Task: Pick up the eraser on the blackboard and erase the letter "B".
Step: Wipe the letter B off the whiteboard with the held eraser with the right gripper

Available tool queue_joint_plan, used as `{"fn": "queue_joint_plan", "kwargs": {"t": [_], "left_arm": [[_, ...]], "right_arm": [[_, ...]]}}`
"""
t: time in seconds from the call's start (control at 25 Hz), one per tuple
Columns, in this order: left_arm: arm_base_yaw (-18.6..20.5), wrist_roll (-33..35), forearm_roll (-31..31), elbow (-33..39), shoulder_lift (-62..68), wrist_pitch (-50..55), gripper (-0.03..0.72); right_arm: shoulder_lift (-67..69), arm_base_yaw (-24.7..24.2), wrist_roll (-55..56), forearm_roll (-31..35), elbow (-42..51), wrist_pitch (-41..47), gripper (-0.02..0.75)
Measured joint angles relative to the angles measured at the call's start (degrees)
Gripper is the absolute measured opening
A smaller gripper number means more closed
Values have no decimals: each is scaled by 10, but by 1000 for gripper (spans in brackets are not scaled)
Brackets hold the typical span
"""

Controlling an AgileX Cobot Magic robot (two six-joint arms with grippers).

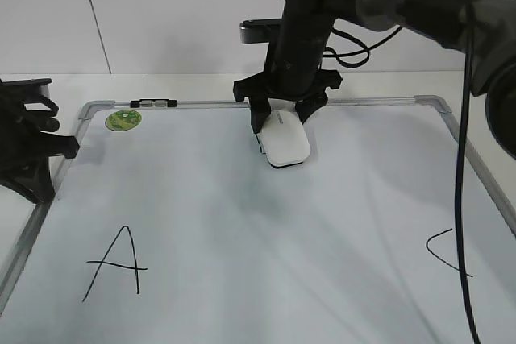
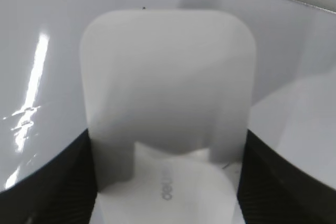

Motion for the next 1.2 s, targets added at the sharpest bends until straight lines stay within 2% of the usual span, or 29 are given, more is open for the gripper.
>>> {"fn": "queue_joint_plan", "kwargs": {"t": [1.0, 1.2], "left_arm": [[0, 0, 0, 0, 0, 1, 37], [0, 0, 0, 0, 0, 1, 37]], "right_arm": [[0, 0, 1, -24, 0, -26, 545], [9, 0, 1, -27, 0, -38, 577]]}}
